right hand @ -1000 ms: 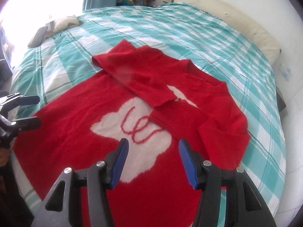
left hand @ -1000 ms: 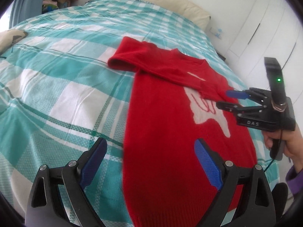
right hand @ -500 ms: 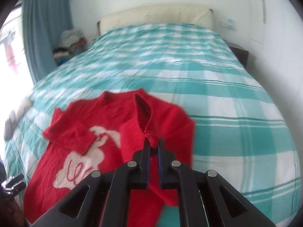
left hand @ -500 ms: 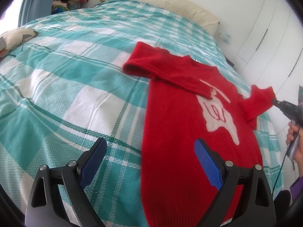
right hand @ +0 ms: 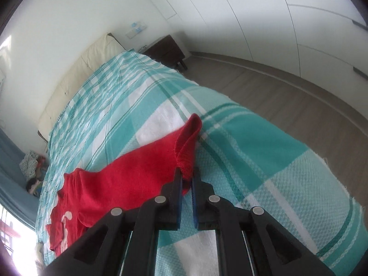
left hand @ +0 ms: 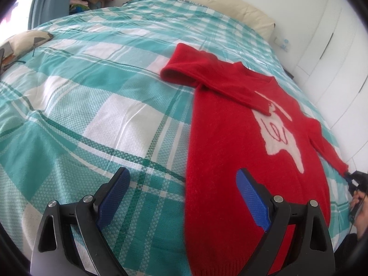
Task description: Fold small clothes
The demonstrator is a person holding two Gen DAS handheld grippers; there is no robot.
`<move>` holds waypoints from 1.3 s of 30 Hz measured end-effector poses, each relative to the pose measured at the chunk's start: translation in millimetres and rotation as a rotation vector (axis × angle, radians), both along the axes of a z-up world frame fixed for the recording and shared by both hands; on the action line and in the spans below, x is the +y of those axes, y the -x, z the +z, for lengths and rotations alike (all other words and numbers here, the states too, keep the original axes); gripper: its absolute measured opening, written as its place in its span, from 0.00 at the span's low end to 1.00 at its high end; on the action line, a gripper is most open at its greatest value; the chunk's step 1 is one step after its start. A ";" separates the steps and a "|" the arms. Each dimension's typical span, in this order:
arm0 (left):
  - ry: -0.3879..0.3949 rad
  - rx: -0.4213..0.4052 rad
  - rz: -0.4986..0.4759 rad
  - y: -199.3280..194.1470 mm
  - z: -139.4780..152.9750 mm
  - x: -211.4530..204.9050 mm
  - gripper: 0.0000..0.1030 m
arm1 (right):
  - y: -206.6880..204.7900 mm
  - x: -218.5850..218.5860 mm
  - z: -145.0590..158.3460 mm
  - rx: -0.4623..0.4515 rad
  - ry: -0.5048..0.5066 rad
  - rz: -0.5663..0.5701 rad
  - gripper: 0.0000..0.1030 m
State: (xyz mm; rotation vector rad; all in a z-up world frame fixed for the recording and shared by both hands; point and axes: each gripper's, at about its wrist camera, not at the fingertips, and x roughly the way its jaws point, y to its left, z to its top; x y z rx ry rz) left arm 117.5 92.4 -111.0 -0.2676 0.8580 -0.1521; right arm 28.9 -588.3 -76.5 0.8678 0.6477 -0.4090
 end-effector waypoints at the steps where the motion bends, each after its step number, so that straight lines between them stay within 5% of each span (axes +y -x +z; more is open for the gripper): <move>1: -0.002 0.000 0.000 -0.3 -0.1 -0.4 0.92 | -0.3 -1.1 -2.2 -0.019 -0.032 0.000 0.13; 6: -0.016 -0.003 -0.001 -0.1 -1.4 -2.4 0.92 | 2.6 -7.2 -3.2 -0.113 -0.088 -0.014 0.50; 8: -0.024 0.000 -0.002 -1.1 -2.9 -3.5 0.92 | 2.6 -11.3 -5.7 -0.123 -0.100 -0.037 0.50; 10: -0.034 0.002 -0.002 -1.5 -4.0 -4.9 0.92 | 0.1 -15.0 -9.9 -0.095 -0.102 -0.034 0.39; 11: -0.040 0.002 -0.003 -1.5 -4.4 -5.7 0.92 | -1.6 -15.9 -11.1 -0.047 -0.080 -0.036 0.05; 16: -0.076 0.004 -0.007 -2.4 -6.9 -10.7 0.92 | 13.7 -16.5 -0.1 0.095 0.086 -0.143 0.03; 25: -0.116 0.021 -0.029 -0.2 -3.2 -12.8 0.92 | 8.4 -12.2 -1.8 0.191 0.154 -0.118 0.03; 28: -0.130 -0.043 -0.035 4.3 27.8 -7.2 0.92 | 10.8 -8.9 4.4 0.198 0.169 -0.125 0.20; 30: -0.164 -0.133 -0.047 -1.1 62.7 -7.2 0.92 | 21.6 -4.7 14.6 0.194 0.205 -0.169 0.52; 31: -0.187 -0.176 -0.064 -8.4 82.0 -9.9 0.92 | 29.1 -2.6 21.2 0.189 0.229 -0.205 0.57; 35: -0.303 -0.228 -0.290 -55.1 121.6 -54.3 0.97 | 49.4 4.0 45.4 0.144 0.309 -0.271 0.60; 39: -0.582 -0.235 -0.559 -95.3 84.0 -130.1 0.97 | 49.6 12.4 55.4 0.108 0.349 -0.252 0.60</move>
